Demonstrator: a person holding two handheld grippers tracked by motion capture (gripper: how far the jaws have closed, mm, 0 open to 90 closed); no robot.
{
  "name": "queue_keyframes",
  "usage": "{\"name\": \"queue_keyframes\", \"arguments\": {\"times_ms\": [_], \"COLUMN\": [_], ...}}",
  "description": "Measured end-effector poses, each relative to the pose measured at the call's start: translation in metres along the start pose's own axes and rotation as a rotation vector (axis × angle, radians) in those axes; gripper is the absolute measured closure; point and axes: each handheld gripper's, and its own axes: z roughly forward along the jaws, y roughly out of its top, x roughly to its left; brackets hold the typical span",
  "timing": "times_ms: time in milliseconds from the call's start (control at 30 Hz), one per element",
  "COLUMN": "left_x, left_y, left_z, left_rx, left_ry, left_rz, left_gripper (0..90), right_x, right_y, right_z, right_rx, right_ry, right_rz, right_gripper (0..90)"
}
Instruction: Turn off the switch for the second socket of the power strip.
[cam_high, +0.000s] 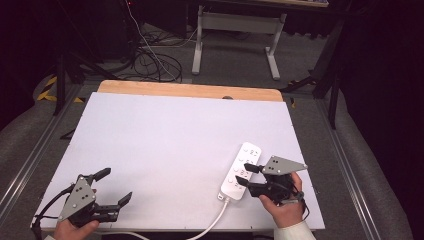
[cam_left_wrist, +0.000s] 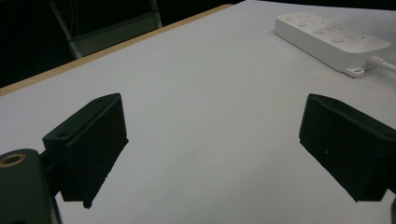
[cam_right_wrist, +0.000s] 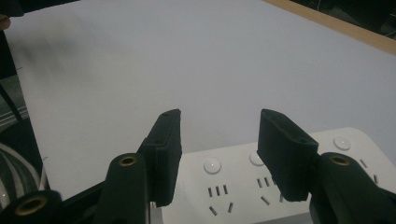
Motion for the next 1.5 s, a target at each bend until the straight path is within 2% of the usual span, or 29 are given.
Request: {"name": "queue_keyframes", "arguments": {"times_ms": [267,400,700,733,900,967,1033,1167,1300,1500], "left_x": [0.0,0.0,-0.001,-0.002,-0.002,-0.002,-0.002,-0.003,-0.003,-0.003], "left_y": [0.0,-0.001,-0.001,-0.001,-0.001,-0.001,-0.001,-0.001,-0.001,-0.001], "left_z": [0.001,0.002,0.002,0.002,0.002,0.002,0.003,0.003,0.002,0.003], "left_rx": [0.005,0.011,0.022,0.024,0.023,0.023,0.025,0.025,0.026,0.028], "left_ry": [0.002,0.001,0.004,0.003,0.002,0.002,0.0,0.0,0.001,0.0], "left_rz": [-0.001,-0.015,0.004,0.004,0.006,0.007,0.008,0.012,0.012,0.011], "left_gripper": [8.5,8.4,8.4,8.4,8.2,8.2,8.1,8.1,8.2,8.1], "right_x": [-0.006,-0.008,-0.017,-0.019,-0.025,-0.025,-0.025,-0.025,-0.027,-0.03], "right_y": [0.008,0.01,0.014,0.013,0.012,0.013,0.013,0.013,0.012,0.011], "right_z": [0.009,0.012,0.025,0.027,0.033,0.035,0.036,0.037,0.039,0.048], "right_rx": [0.01,0.013,0.04,0.058,0.091,0.099,0.11,0.128,0.141,0.21], "right_ry": [-0.002,0.001,0.002,0.004,0.004,0.003,-0.018,-0.04,-0.036,-0.059], "right_rz": [0.003,0.006,0.022,0.023,0.027,0.025,0.016,0.005,0.014,0.03], "right_gripper": [50.6,50.6,51.1,58.4,71.0,80.7,90.0,90.0,90.0,90.0]}}
